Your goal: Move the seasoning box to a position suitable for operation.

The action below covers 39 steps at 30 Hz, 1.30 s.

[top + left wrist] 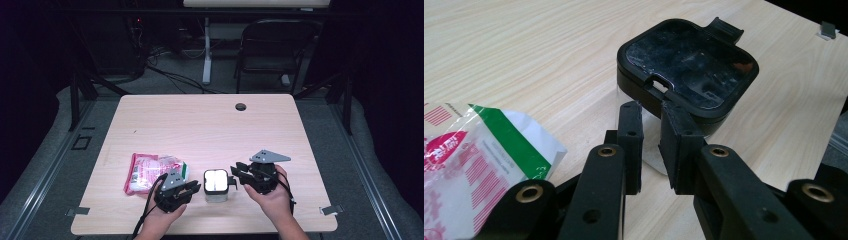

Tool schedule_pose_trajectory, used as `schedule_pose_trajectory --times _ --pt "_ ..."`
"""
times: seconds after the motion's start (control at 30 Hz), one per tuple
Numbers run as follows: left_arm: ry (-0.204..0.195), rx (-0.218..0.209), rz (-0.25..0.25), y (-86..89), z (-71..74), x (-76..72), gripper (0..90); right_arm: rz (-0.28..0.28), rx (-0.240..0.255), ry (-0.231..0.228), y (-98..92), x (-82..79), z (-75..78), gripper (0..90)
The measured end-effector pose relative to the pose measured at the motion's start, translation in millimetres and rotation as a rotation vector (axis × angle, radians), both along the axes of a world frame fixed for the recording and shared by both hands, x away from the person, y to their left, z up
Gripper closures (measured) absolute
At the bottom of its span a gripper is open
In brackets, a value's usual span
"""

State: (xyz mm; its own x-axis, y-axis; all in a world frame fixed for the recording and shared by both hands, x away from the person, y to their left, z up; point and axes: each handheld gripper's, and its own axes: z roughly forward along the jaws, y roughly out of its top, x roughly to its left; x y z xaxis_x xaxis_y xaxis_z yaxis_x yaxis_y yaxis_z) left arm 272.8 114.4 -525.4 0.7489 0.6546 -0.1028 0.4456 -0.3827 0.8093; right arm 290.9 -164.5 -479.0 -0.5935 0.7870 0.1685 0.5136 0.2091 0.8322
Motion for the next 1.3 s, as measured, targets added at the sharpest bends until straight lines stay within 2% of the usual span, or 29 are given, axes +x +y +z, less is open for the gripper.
schedule_pose_trajectory --times 0.07,0.13,0.27,0.37,0.5,0.53,0.6,0.87,0.9,1.1,1.3 --pt "0.005 0.001 0.006 0.5 2.2 0.6 78.5 0.008 0.002 0.015 1.2 0.3 -2.6 71.6" --pt "0.003 -0.002 0.013 0.4 4.8 0.8 78.3 0.021 -0.015 0.02 2.5 -0.4 -5.5 72.1" --pt "-0.011 0.007 0.015 -1.8 10.4 1.4 77.8 0.018 -0.001 0.028 1.4 -2.9 -8.4 72.8" --pt "-0.006 0.006 0.019 -4.0 11.8 1.8 77.7 0.023 -0.004 0.032 -0.5 -4.7 -10.7 72.8" --pt "-0.012 0.019 0.014 -9.0 14.0 1.1 77.3 0.024 -0.001 0.049 -2.4 -4.5 -14.5 72.8" --pt "-0.013 0.018 0.008 -9.7 14.8 1.1 77.1 0.024 0.014 0.059 -2.2 -4.4 -15.4 72.8" --pt "-0.018 0.025 0.002 -10.5 15.7 1.3 77.1 0.026 0.009 0.056 -1.2 -3.9 -17.0 72.8" --pt "-0.004 0.023 0.0 -12.0 10.4 0.3 77.0 0.012 0.009 0.091 -1.0 0.3 -25.8 73.4" --pt "-0.003 0.022 0.004 -11.8 8.4 0.8 77.0 0.013 -0.003 0.102 -0.3 1.5 -28.3 74.0" --pt "0.006 0.032 0.009 -9.5 4.5 1.6 77.3 0.016 0.014 0.107 -0.7 2.5 -30.7 76.9" --pt "0.023 0.022 0.015 -8.6 -0.7 0.7 78.1 0.019 0.024 0.107 -1.7 2.1 -31.6 77.4"
